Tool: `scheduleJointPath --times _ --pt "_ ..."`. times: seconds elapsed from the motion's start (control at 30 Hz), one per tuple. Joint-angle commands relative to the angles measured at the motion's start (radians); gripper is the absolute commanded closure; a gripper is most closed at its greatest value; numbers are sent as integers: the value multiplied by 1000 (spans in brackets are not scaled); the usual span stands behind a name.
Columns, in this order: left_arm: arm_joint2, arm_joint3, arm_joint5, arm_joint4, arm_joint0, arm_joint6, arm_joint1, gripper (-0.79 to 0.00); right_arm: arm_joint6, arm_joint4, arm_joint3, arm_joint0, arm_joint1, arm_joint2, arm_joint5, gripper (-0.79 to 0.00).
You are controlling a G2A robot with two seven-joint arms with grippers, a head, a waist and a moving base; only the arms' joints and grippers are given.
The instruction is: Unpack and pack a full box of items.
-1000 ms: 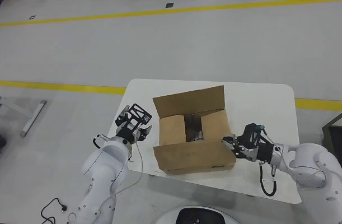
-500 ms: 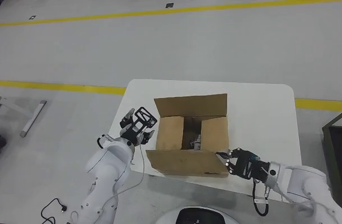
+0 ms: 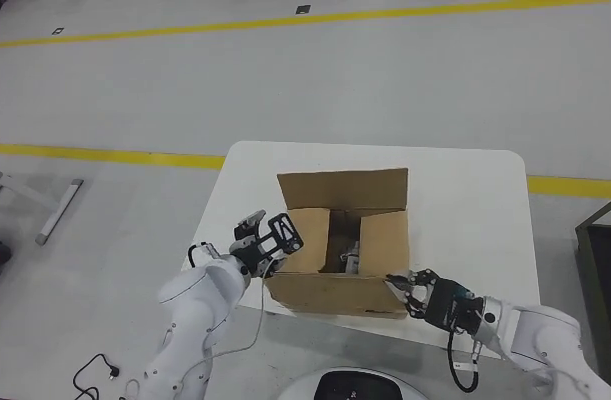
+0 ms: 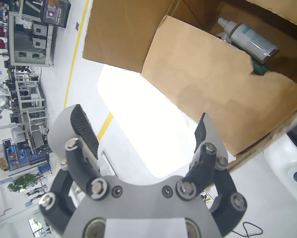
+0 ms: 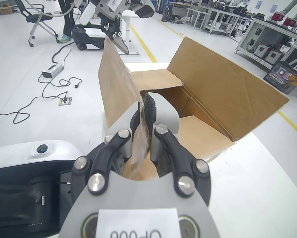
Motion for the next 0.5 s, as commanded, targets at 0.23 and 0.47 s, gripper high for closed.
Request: scheduleJointPath --times 0.23,0.47 --pt "-11 -22 -82 -26 24 24 17 -785 -48 12 13 -2 2 -4 -11 -249" --pt "-30 -52 -136 -44 55 71 30 -785 -140 119 28 -23 9 35 -75 -785"
